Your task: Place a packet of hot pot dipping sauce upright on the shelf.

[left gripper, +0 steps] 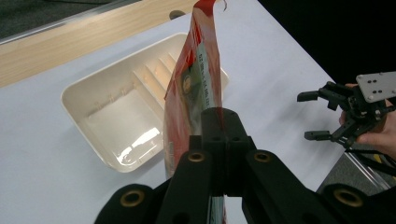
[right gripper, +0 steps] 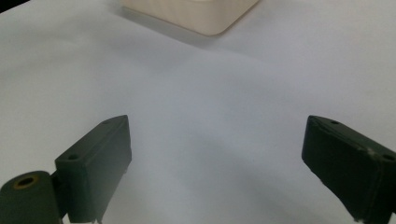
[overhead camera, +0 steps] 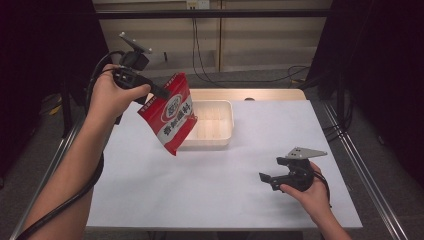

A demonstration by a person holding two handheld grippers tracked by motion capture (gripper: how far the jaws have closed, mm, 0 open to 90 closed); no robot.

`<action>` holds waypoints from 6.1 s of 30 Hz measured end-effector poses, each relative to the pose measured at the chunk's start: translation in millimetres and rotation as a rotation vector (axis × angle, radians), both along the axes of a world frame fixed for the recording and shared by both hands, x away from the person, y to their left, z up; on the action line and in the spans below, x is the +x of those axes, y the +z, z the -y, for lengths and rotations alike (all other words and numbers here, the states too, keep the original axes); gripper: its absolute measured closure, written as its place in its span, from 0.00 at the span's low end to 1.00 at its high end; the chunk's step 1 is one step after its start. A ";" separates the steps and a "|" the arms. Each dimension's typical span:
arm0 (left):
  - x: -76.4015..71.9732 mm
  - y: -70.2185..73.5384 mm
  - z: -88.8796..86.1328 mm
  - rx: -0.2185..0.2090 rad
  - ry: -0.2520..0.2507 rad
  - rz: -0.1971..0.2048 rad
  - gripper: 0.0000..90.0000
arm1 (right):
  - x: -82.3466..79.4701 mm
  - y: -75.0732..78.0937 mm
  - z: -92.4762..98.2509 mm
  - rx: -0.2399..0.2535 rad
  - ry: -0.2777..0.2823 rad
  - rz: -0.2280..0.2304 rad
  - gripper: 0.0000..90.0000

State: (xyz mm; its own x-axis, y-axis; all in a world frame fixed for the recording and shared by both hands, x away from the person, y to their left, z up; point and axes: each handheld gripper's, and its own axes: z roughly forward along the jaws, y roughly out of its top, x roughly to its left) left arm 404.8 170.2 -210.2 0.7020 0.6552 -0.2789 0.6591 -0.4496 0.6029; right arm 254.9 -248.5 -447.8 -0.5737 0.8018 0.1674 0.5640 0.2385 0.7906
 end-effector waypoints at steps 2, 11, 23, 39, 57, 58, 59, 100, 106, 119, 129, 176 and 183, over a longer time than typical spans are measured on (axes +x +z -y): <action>2.9 0.0 0.3 0.003 0.007 0.001 1.00 | 0.0 -0.2 0.1 0.000 -0.003 0.000 0.09; 14.1 -1.6 1.7 -0.003 0.024 0.009 1.00 | 0.3 0.1 0.7 0.007 0.000 0.000 0.09; 27.9 -1.6 7.5 0.025 0.013 0.012 1.00 | 0.6 -0.7 0.7 0.004 0.000 0.002 0.09; 48.0 -5.7 12.5 0.038 0.036 0.025 1.00 | 0.9 -1.3 1.0 0.007 -0.001 -0.004 0.09; 59.0 -15.9 8.2 0.064 0.043 0.071 1.00 | 1.0 -1.6 1.0 0.011 -0.001 -0.008 0.09; 59.4 -16.9 8.8 0.058 0.052 0.074 1.00 | 1.1 -1.7 1.0 0.010 -0.001 -0.009 0.09; 59.7 -17.7 9.0 0.055 0.056 0.070 1.00 | 1.1 -1.8 1.1 0.009 0.000 -0.007 0.09; 68.5 -55.3 11.9 0.081 0.052 0.048 1.00 | 0.7 -1.6 0.9 0.006 0.001 -0.005 0.09; 69.2 -60.4 12.1 0.081 0.062 0.050 1.00 | 0.8 -1.8 0.9 0.006 0.004 -0.004 0.09; 72.5 -67.0 14.0 0.090 0.066 0.040 1.00 | 0.7 -2.3 0.0 0.002 0.007 -0.005 0.09; 72.9 -70.5 15.4 0.068 0.089 0.049 1.00 | 0.9 -2.9 -0.7 -0.001 0.011 -0.006 0.09; 39.3 -77.7 -13.7 -0.037 0.135 0.093 0.28 | 0.3 -3.0 -7.7 -0.014 0.027 -0.009 0.09; 33.6 -84.2 -18.2 -0.035 0.128 0.089 0.26 | 0.2 -2.9 -7.8 -0.016 0.027 -0.007 0.09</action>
